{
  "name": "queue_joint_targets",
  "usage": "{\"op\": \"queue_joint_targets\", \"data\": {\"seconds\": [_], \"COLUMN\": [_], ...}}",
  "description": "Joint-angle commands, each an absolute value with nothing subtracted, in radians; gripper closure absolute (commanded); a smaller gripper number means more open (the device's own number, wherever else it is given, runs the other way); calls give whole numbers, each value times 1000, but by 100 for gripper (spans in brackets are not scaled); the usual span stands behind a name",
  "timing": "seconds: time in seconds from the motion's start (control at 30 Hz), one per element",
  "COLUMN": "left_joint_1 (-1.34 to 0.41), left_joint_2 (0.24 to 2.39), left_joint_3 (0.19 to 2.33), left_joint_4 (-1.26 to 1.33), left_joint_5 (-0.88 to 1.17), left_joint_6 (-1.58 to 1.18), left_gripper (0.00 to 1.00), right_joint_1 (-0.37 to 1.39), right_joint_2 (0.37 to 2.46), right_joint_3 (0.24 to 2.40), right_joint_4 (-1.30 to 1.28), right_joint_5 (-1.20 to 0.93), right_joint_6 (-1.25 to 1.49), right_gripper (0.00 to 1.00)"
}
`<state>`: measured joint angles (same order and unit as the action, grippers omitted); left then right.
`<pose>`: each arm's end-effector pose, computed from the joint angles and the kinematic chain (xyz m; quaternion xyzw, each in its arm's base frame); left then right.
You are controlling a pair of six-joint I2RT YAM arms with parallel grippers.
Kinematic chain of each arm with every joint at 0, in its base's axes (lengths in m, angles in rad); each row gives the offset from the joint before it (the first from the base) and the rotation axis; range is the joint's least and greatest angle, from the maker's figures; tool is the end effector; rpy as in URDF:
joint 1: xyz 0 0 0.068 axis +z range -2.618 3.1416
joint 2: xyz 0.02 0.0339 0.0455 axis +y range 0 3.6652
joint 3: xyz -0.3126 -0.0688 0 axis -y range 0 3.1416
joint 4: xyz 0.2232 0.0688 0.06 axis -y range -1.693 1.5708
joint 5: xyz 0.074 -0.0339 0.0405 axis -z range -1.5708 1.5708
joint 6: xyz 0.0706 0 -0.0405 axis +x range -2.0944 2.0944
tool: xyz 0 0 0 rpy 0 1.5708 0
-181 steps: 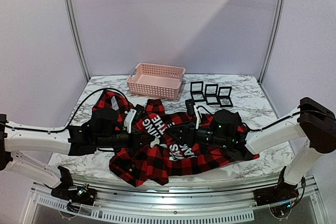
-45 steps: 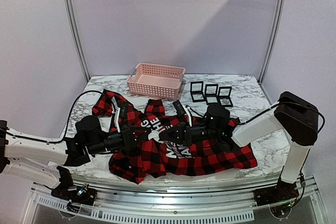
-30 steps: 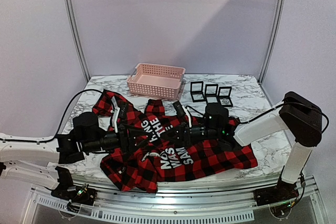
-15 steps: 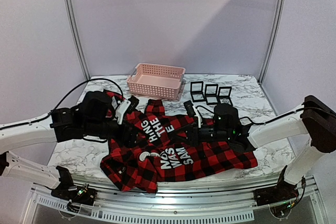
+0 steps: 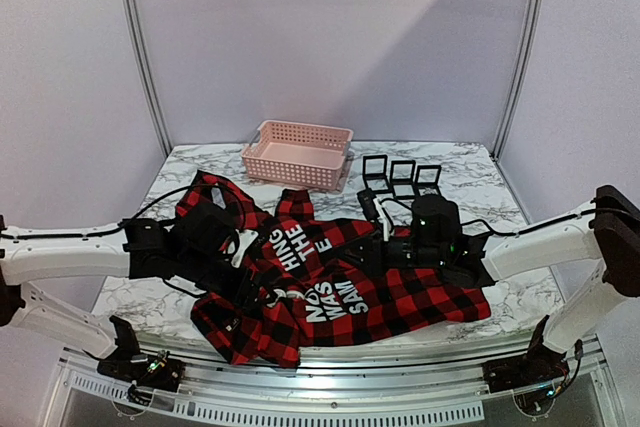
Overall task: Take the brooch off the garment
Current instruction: Pick up the brooch from the flattened clothing.
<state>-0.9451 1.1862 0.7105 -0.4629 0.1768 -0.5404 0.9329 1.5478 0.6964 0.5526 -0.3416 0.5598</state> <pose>0.1149 -0.1803 0.2386 0.2172 0.9219 -0.2712 0.1713 0.1831 0.2867 0.2563 -0.2462 0.7603 0.4978 0.3369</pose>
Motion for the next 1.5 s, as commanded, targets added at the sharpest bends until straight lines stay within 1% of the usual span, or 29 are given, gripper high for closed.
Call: {"op": "queue_joint_targets", "data": {"seconds": [0.0, 0.07, 0.17, 0.23, 0.37, 0.47, 0.73, 0.8, 0.83, 0.87, 1.07, 1.17, 1.27, 1.47], "left_joint_1": [-960, -962, -966, -966, -968, -968, -970, -971, -972, -972, -974, -974, -974, -974], "left_joint_2": [1235, 1251, 1265, 1266, 1265, 1261, 1264, 1265, 1263, 1262, 1235, 1169, 1079, 950], "left_joint_3": [768, 785, 796, 798, 800, 801, 796, 796, 796, 796, 766, 713, 633, 505], "left_joint_4": [-506, -506, -508, -507, -506, -508, -502, -501, -501, -500, -466, -381, -248, -19], "left_joint_5": [185, 197, 207, 209, 220, 227, 258, 262, 263, 265, 276, 252, 223, 178], "left_joint_6": [-507, -496, -487, -487, -489, -491, -499, -499, -497, -497, -498, -521, -557, -601], "left_gripper": [45, 48, 55, 65, 78, 82, 80, 87, 94, 100, 100, 100, 100, 100], "right_joint_1": [928, 929, 929, 929, 928, 929, 929, 929, 928, 929, 932, 943, 953, 994], "right_joint_2": [1537, 1537, 1538, 1543, 1556, 1563, 1571, 1571, 1571, 1570, 1551, 1531, 1521, 1566], "right_joint_3": [706, 695, 683, 680, 680, 684, 686, 686, 685, 684, 681, 664, 637, 647], "right_joint_4": [545, 559, 573, 576, 580, 581, 584, 584, 584, 584, 593, 627, 710, 825], "right_joint_5": [-327, -328, -327, -328, -333, -335, -335, -334, -334, -333, -347, -364, -402, -452], "right_joint_6": [553, 561, 573, 578, 580, 580, 581, 583, 583, 583, 582, 584, 614, 657], "right_gripper": [89, 89, 89, 89, 89, 89, 90, 90, 90, 90, 89, 84, 76, 56]}}
